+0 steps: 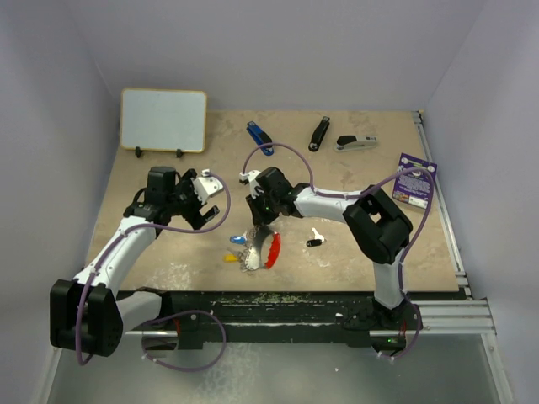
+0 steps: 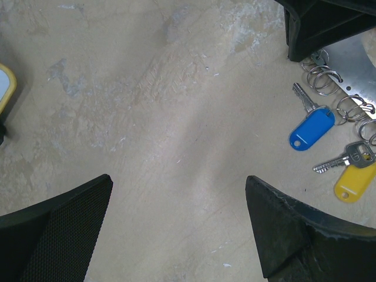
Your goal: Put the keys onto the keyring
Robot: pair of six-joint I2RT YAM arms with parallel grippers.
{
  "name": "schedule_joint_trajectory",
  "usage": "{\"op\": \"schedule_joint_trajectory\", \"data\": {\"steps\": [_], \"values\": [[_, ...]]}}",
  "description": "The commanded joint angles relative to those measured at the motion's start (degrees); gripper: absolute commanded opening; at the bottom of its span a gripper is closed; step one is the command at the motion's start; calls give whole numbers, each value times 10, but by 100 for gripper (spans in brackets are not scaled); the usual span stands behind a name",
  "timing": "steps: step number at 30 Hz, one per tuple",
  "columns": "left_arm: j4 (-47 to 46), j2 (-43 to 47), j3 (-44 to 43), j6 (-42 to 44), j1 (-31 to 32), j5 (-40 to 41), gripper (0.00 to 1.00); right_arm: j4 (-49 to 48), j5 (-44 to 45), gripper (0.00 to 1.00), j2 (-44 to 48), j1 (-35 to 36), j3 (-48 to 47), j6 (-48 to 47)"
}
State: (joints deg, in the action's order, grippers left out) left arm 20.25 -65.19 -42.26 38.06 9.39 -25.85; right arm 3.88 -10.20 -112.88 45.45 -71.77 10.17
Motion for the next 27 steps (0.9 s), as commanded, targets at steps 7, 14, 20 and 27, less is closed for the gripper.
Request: {"op": "schedule_joint_trajectory", "data": {"steps": [7,14,20,27], "values": [[-27,-3,1,-11,-3,-19,98,18,-1,14,16,3,-1,-4],[-27,-4,0,-12,-3,-23,98,1,4,0,46,3,21,11],[-29,-8,-3,-16,-3,-28,98,-12,5,0,88,4,41,26],[-30,-11,-4,-20,-3,-34,98,-27,-11,0,128,3,66,43]]}}
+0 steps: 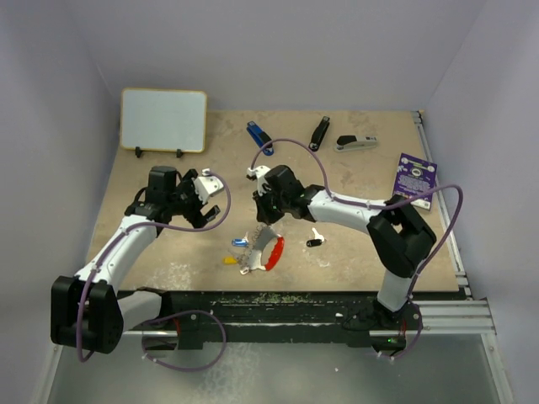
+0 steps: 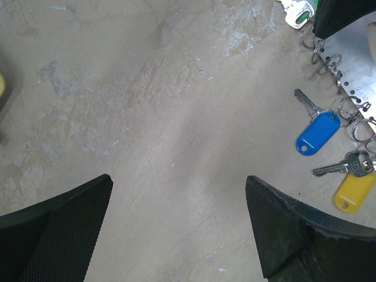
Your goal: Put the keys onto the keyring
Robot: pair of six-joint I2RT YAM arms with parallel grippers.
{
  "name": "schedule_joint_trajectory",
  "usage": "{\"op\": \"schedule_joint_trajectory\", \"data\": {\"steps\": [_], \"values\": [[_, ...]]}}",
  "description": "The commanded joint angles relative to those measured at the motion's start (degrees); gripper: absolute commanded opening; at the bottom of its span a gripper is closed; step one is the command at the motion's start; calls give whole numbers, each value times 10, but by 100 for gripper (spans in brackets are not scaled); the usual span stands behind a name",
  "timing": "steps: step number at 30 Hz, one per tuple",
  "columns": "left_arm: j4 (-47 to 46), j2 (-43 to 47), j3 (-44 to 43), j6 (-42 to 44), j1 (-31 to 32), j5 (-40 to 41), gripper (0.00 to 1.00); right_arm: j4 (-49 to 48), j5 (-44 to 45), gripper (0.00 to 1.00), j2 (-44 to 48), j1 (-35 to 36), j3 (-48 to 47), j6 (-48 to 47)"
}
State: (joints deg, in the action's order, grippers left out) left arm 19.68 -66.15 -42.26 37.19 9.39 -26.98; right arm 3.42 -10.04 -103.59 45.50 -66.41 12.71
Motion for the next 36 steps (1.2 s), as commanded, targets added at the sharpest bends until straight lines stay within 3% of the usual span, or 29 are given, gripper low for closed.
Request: {"op": "schedule_joint_trajectory", "data": {"steps": [1,11,30,36], "values": [[-24,-1,-4,-11,-3,-24,98,-25,-18,0,40,3,17,21],[-25,-7,-5,-12,-3,-32,98,-49,2,4,61,3,69,45],[-26,-11,-1,-12,-4,-27,98,-3,14,26,-31,8,-30,-29],[-28,-11,2,-8,-3,-24,98,-1,11,27,-40,7,-29,-30]]}}
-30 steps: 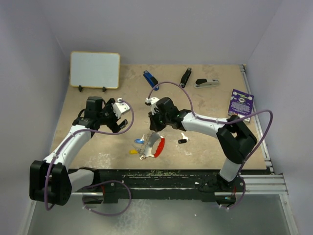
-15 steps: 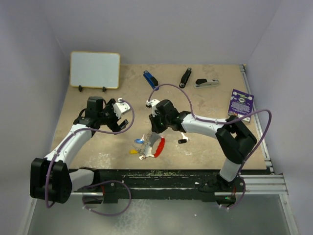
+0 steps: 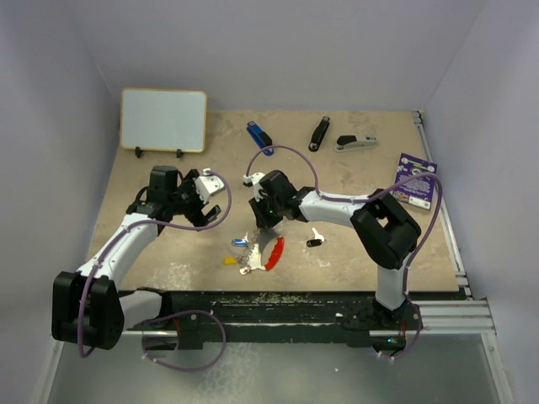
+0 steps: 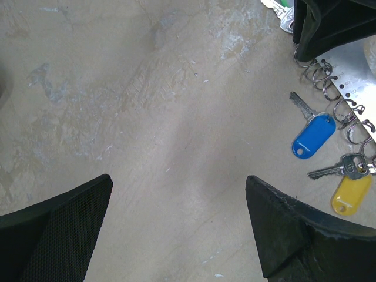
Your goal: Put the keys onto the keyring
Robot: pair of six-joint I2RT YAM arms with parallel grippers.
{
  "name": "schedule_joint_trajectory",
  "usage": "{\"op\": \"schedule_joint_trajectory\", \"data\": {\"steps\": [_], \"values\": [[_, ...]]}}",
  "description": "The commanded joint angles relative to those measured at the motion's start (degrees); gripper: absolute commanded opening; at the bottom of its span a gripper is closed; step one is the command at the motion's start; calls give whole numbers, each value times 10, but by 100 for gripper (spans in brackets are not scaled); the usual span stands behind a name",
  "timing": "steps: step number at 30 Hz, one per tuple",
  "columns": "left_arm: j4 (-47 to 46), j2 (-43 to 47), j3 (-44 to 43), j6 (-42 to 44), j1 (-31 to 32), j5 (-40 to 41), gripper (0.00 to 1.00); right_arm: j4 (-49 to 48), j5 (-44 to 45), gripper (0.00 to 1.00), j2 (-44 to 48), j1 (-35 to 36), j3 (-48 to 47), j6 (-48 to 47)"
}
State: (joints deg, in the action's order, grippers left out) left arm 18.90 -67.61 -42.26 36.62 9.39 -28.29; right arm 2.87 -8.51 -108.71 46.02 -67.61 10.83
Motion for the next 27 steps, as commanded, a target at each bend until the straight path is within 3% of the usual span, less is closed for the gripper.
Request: {"op": "schedule_joint_trajectory", "data": {"steps": [1,10,16,23,27], "values": [[-22,3,2,-2,-3,-11,98,5,-4,27,12,2,-16,-12],[-25,-4,1,-5,-3,-16,98,11,-3,26,12,3,-8,-15],[-23,-3,-3,-4,-3,-15,98,11,-6,0,6,2,-6,-13],[-11,-7,-15,-6,-3,-35,98,-8,13,0,34,2,7,-9],[-3,-24,-33,-11,-3,-102,98,-44,37,0,83,2,37,-3]]}}
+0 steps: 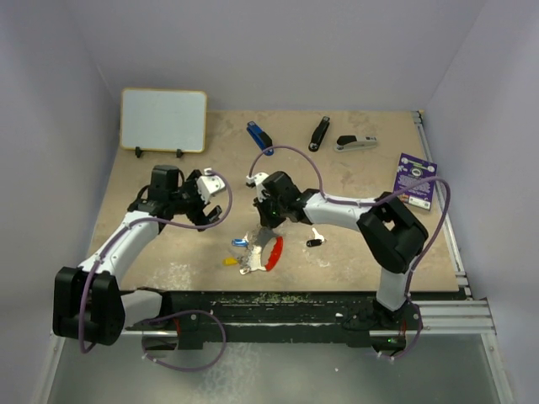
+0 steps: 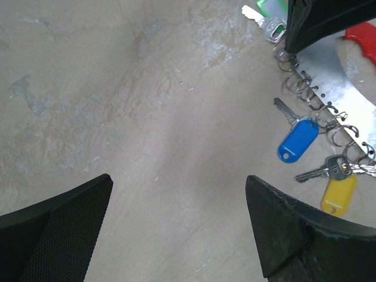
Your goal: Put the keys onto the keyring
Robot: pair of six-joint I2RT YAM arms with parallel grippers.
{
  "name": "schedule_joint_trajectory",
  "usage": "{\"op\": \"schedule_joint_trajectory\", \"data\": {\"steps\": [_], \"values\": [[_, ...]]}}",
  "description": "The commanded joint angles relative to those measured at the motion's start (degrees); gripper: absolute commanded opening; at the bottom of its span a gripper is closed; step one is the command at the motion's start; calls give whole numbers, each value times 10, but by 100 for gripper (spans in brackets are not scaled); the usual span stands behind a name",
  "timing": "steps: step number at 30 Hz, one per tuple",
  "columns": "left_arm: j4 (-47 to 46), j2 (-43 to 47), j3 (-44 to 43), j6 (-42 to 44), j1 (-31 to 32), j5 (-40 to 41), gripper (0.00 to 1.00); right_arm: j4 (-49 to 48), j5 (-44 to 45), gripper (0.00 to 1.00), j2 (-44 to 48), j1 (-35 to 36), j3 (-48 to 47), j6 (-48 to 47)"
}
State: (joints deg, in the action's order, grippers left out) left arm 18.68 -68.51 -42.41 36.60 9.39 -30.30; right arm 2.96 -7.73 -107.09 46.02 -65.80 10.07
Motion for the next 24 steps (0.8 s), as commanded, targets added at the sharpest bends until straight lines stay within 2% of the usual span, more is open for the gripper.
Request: {"op": "schedule_joint_trajectory", "data": {"steps": [1,4,9,12,17,24], "values": [[0,-24,-35,-11,-2,-110,98,-54,32,0,78,2,28,6],[-16,-56,-47,-45,-1,-179,98,-79,26,0,113,2,47,17],[-47,-91,-63,-100,7,-231,98,-140,6,0,166,5,104,47],[-77,-90,-54,-114,11,-224,98,-155,9,0,178,5,128,56],[-83,-79,-44,-122,11,-209,98,-119,2,0,144,5,111,53],[-89,-67,-33,-133,10,-182,98,-88,11,24,105,5,76,51]]}}
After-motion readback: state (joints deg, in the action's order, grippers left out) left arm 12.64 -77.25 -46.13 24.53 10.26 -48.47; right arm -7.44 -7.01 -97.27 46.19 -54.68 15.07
